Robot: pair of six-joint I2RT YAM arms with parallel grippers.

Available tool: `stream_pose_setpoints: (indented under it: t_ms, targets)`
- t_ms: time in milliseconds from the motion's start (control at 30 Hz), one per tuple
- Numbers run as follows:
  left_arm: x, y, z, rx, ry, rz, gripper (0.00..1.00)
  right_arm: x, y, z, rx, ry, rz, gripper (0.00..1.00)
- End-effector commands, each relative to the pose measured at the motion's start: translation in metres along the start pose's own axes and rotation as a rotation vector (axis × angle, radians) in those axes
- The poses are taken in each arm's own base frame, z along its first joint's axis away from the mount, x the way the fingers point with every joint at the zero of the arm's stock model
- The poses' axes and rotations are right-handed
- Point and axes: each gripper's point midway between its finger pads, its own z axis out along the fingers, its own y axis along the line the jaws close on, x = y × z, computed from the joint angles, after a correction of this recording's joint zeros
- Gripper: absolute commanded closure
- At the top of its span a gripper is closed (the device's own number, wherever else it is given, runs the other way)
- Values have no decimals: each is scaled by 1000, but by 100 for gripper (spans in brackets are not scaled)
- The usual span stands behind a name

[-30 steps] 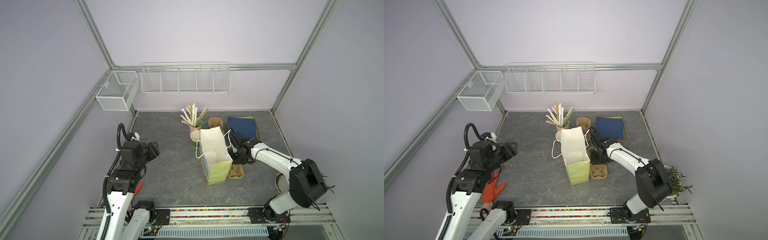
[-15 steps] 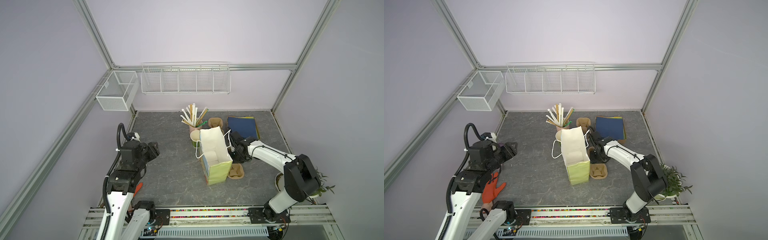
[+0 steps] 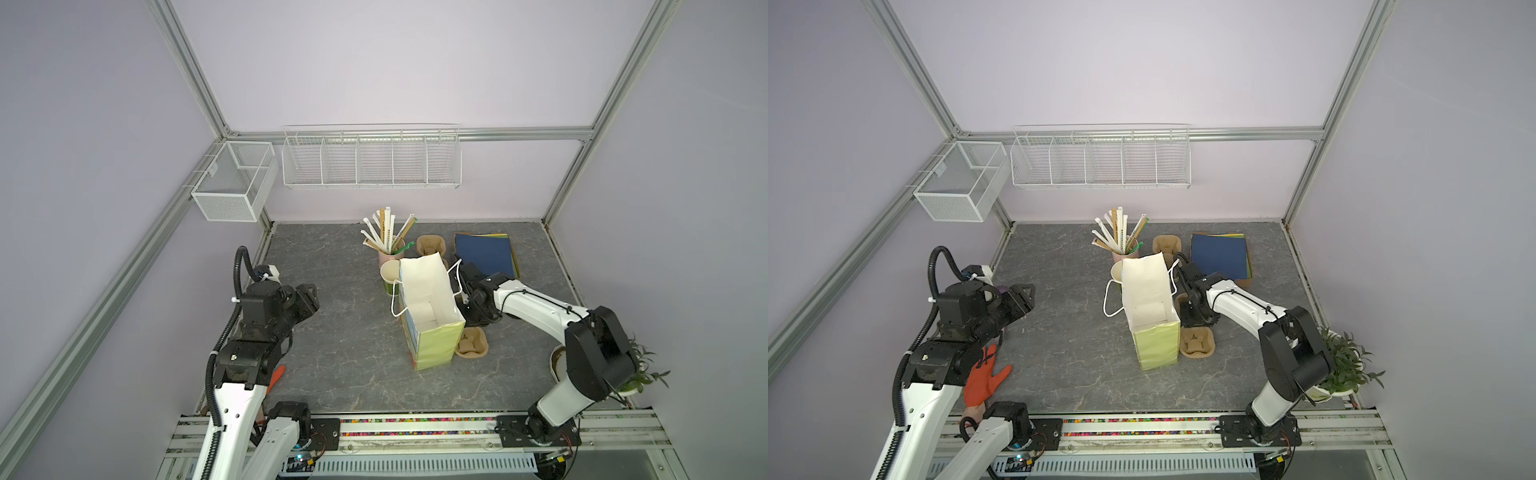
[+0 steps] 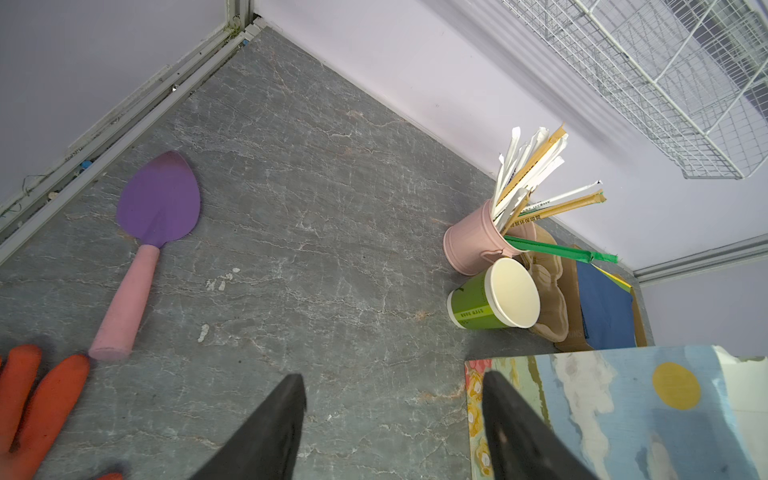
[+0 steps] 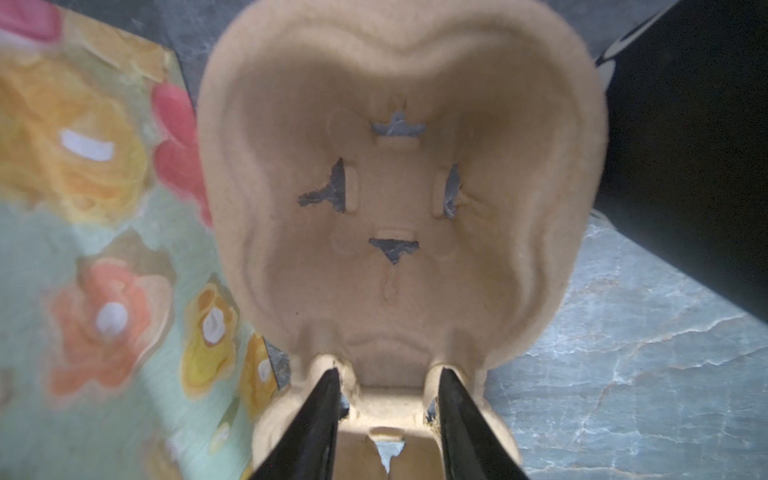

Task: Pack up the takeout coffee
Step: 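Lower the right gripper and grip the cup carrier's middle divider, then lift the cup carrier off the table with the right gripper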

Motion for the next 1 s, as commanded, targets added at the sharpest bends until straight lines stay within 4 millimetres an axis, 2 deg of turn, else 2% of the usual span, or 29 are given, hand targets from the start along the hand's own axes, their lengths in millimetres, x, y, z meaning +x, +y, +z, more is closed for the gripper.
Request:
stream_pose_setpoints:
  t_ms: [0, 367, 600, 800, 967]
  targets:
    - [-1, 4, 0, -20, -4, 19, 32, 10, -6, 9, 24, 44, -6, 63]
    - [0, 4, 1, -21, 1, 21, 32, 11, -6, 11, 24, 55, -7, 64]
    - [0, 4, 2, -23, 3, 23, 32, 11, -5, 8, 19, 53, -5, 69]
    - [-1, 4, 1, -22, 1, 23, 32, 10, -5, -4, 9, 32, -2, 72]
    - [-1, 4, 1, -20, 0, 23, 32, 10, -4, -25, -7, -14, 2, 72]
